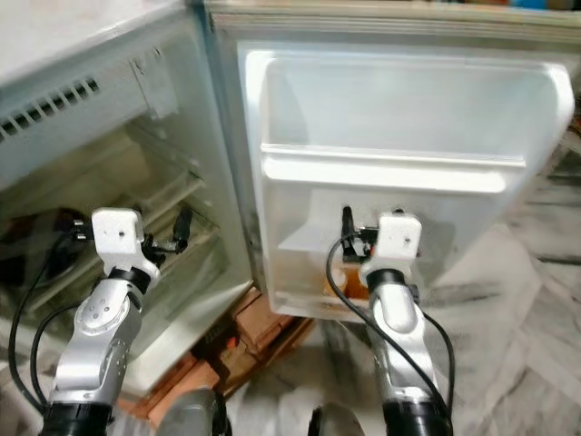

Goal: Restocking fridge

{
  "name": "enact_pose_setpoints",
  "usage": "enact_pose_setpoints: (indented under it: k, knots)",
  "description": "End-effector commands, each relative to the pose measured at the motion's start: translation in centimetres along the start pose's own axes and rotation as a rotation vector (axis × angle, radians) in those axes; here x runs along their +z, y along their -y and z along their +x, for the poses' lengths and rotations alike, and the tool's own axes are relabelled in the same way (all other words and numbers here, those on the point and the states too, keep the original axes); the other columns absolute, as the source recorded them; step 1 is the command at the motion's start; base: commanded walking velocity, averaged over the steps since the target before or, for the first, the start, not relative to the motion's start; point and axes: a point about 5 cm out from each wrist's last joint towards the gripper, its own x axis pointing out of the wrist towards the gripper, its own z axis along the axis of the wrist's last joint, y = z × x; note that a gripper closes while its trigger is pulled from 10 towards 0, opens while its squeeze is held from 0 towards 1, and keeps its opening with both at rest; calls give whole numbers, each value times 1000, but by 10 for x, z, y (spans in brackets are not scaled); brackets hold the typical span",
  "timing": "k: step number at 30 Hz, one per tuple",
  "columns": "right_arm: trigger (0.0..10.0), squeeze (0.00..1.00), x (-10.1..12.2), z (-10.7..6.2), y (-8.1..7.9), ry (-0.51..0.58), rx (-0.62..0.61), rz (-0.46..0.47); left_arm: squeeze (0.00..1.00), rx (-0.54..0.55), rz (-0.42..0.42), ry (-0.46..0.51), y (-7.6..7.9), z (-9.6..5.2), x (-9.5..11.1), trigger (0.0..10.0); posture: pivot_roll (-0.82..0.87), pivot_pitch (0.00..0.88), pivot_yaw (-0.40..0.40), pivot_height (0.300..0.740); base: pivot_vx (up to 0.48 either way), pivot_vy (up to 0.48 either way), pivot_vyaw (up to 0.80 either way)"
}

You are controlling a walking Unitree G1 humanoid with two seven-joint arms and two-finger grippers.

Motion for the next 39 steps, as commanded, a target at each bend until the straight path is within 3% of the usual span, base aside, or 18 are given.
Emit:
enact_pose_setpoints:
  k: [1, 7, 21, 32, 39]
  knots:
    - [10000, 0, 5, -1, 7, 7, -25, 0, 0, -10, 10, -19, 0, -3, -2, 10000, -48, 44, -20, 740, 0, 0, 0]
    - [10000, 0, 3, -5, 4, -23, 9, -21, 0, -23, 8, -33, 4, -7, -3, 10000, -46, 65, -15, 740, 0, 0, 0]
    - [10000, 0, 0, -4, -4, -78, 43, 3, 0, -42, 16, -38, 6, -8, 0, 10000, -46, 86, -10, 740, -118, -374, 0]
    - [10000, 0, -12, -11, -25, -225, 339, 75, 0, -45, 14, -41, 7, -9, 0, 10000, -49, 90, -14, 740, -439, 0, 0]
    - [10000, 0, -1, -2, -17, -147, 286, 35, 0, -60, 40, -30, 9, -6, 2, 10000, -50, 87, -16, 740, -104, 0, 0]
